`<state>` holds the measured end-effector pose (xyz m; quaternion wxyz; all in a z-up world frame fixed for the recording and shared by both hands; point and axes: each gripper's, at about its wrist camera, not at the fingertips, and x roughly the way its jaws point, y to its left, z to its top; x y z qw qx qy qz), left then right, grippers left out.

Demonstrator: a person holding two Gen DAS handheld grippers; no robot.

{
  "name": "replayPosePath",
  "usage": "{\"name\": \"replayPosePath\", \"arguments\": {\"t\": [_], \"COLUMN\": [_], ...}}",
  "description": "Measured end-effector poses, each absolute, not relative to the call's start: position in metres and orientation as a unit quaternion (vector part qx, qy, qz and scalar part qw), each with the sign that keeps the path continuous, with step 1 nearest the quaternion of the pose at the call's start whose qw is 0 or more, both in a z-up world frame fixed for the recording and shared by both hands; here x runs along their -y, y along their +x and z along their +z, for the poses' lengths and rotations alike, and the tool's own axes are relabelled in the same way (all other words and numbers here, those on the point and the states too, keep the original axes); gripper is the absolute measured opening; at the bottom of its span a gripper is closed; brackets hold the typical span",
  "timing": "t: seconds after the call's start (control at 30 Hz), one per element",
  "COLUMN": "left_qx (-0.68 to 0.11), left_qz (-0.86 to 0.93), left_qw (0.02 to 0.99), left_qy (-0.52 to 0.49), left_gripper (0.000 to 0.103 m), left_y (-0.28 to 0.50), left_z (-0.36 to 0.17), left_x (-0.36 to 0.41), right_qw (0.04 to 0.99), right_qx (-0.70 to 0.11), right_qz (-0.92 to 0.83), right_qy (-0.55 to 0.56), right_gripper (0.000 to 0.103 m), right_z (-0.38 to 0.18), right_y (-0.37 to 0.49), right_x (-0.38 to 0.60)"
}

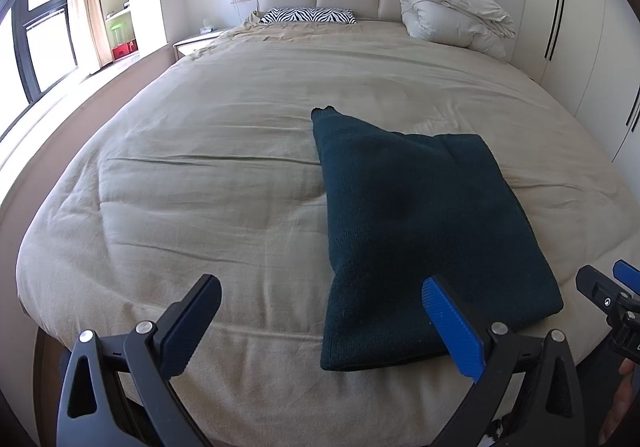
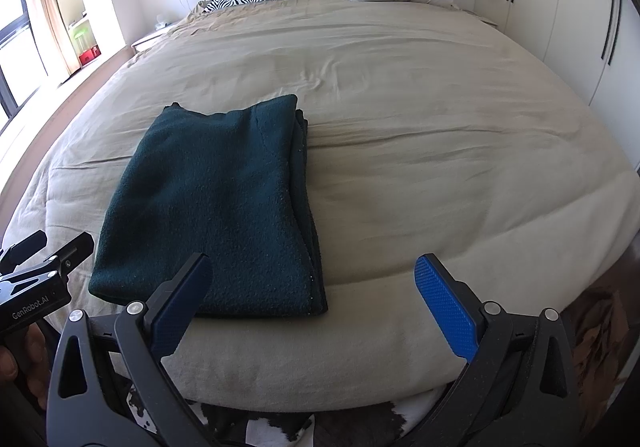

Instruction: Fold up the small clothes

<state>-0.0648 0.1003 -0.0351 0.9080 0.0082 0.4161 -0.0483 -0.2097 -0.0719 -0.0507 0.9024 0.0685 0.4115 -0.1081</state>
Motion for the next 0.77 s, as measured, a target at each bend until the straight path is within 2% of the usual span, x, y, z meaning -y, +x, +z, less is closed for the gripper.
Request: {"name": "replayPosePath", "arguments": {"t": [0.77], "left_qx": [-0.418], "left_qz": [-0.052], "left_qw": [0.907], "left_qy": [0.013], "left_gripper": [0.103], "left_y": [-0.0614], "left_z": [-0.0386], "left_x": [-0.1025], "right_qw": [0.900], "right_qx": [-0.418], "right_qz": [-0.106], "right_qy": [0.072], "right_gripper": [0.103], "right_z": [-0.0563], "right_y": [-0.2124], "right_x": [0.0668]}}
